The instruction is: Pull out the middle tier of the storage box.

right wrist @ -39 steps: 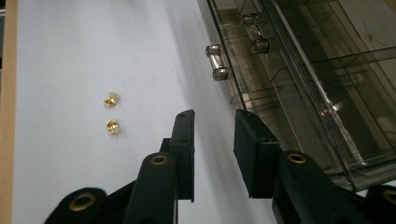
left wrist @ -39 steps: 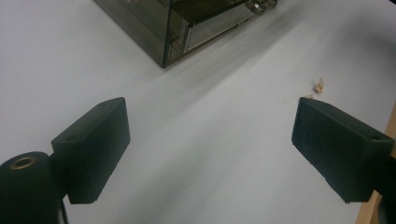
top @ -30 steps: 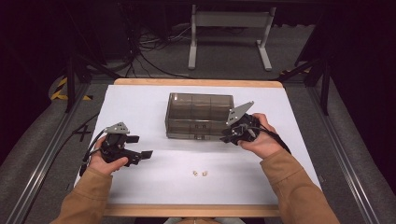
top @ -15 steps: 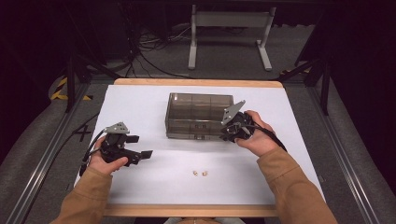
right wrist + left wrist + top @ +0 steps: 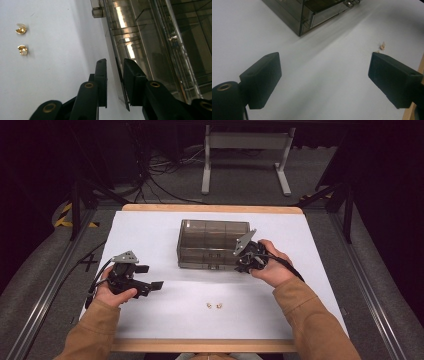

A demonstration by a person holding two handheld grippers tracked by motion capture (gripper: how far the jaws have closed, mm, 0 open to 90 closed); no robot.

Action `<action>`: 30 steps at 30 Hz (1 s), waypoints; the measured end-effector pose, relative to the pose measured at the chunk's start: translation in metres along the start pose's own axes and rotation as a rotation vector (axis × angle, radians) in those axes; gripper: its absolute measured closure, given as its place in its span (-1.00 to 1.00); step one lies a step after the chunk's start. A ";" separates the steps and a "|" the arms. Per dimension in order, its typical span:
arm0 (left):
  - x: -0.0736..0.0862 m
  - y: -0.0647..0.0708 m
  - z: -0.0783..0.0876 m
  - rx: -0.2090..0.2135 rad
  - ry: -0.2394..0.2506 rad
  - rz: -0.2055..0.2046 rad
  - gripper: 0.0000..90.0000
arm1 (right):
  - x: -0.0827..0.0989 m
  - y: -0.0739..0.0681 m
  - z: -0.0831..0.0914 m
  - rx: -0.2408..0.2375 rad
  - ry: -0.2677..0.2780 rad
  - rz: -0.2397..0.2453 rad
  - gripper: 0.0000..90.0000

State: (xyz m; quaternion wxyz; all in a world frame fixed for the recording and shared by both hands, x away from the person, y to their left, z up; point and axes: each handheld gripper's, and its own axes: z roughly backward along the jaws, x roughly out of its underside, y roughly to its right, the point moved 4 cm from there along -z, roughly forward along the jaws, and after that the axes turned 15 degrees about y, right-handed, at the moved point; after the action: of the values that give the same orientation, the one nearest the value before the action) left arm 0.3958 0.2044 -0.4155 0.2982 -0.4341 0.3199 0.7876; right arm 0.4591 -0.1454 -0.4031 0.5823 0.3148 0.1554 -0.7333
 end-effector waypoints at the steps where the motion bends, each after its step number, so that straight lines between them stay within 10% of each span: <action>1: 0.000 0.000 0.000 0.000 0.000 0.000 -0.74 | 0.000 0.000 0.000 0.000 0.000 0.000 0.65; 30: 0.000 0.000 -0.001 0.003 -0.002 0.003 -0.74 | -0.003 -0.008 -0.005 -0.028 -0.092 0.055 0.87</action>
State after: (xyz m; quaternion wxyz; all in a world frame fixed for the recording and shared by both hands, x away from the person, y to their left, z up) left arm 0.3963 0.2041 -0.4158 0.2981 -0.4322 0.3214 0.7881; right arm 0.4535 -0.1386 -0.4059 0.6132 0.2768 0.1301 -0.7283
